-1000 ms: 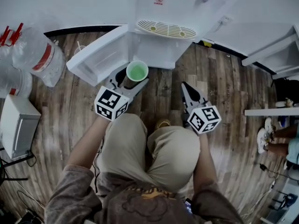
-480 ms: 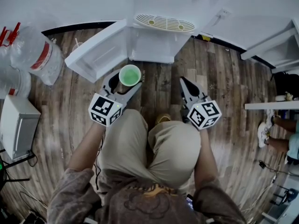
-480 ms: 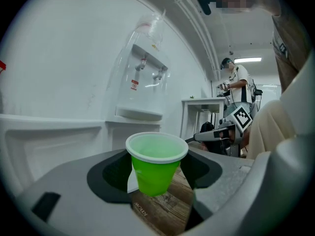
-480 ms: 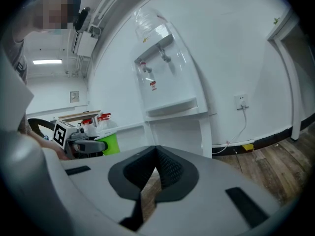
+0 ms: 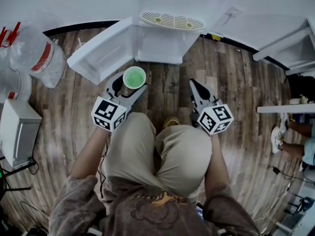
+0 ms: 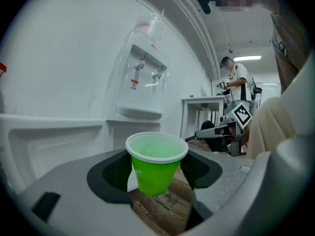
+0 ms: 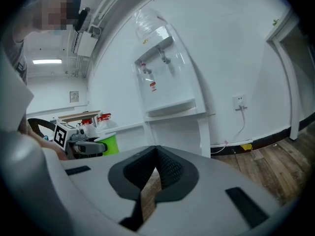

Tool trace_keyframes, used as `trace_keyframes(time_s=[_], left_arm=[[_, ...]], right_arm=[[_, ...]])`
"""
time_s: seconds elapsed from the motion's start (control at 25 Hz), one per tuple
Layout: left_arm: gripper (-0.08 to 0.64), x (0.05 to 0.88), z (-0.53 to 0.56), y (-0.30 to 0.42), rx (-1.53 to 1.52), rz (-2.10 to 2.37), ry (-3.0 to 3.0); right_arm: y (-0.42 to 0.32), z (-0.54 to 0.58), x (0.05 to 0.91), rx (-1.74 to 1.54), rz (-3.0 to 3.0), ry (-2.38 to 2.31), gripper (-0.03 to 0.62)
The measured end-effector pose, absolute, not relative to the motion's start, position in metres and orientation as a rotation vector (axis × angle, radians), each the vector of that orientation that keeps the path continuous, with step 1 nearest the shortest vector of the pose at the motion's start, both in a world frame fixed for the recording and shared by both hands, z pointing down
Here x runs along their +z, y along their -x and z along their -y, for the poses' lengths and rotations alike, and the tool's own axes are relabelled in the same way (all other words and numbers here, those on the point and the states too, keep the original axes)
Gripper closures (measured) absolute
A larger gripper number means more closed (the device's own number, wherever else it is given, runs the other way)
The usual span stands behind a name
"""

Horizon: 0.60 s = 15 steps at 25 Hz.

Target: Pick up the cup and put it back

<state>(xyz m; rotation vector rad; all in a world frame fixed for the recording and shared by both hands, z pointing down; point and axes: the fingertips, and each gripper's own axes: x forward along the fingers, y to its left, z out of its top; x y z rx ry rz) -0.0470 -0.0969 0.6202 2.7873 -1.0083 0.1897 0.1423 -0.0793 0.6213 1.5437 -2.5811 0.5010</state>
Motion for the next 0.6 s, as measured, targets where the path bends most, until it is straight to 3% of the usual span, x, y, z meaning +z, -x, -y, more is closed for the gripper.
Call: trace_keyframes(time_s=[0.6], left_arm=[[0.255, 0.6188, 0.1045, 0.0391, 0.185, 0.987, -2.803]], right_arm=[[-0.1434, 0.0733, 0.618, 0.506, 2.59, -1.549, 0.591]])
